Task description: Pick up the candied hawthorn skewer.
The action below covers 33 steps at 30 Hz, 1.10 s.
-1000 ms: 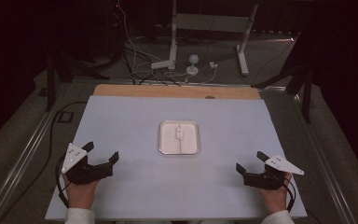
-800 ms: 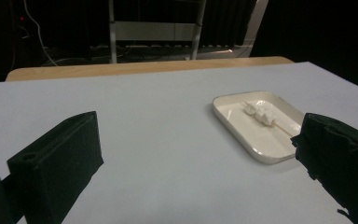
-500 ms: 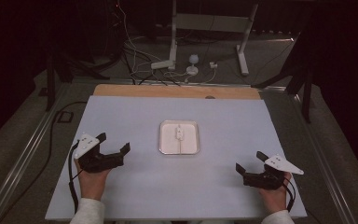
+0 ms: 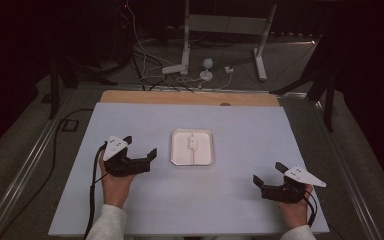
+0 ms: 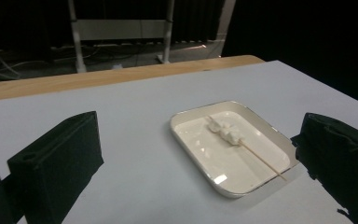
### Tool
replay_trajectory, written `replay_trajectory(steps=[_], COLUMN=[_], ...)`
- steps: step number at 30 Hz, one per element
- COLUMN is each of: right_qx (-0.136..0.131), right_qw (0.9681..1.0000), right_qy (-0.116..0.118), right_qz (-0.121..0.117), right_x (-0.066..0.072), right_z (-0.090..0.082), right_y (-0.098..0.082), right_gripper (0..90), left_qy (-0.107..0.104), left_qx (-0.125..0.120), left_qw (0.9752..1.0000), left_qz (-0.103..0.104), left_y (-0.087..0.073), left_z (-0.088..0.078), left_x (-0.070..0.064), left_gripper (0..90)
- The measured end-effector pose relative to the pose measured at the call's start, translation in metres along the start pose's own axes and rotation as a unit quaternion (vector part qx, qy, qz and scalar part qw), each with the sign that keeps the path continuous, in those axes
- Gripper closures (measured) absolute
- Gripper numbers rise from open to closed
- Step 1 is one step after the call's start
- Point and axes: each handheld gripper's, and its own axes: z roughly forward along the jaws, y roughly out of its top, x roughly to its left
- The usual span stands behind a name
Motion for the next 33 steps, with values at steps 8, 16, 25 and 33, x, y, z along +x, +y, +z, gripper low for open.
replay_trajectory(steps=[8,16,25,33], right_qx=[0.002,0.001,0.005,0.006], right_qw=[1.0,1.0,1.0,1.0], right_qy=[0.0,0.0,0.0,0.001], right_qz=[-0.003,-0.004,-0.005,-0.007], right_x=[0.0,0.001,0.001,0.001], right_z=[0.0,-0.001,0.0,0.001], right_y=[0.0,0.0,0.0,0.0], right_gripper=[0.0,0.0,0.0,0.0], left_qy=[-0.007,-0.017,-0.026,-0.024], left_qx=[0.007,0.036,0.066,0.083], left_qw=[1.0,0.9992,0.9975,0.9962], left_qz=[0.001,-0.005,-0.006,0.0], left_y=[0.001,-0.006,-0.014,-0.021], left_z=[0.025,0.059,0.088,0.106], left_x=[-0.012,-0.023,-0.036,-0.047], left_gripper=[1.2,1.2,1.2,1.2])
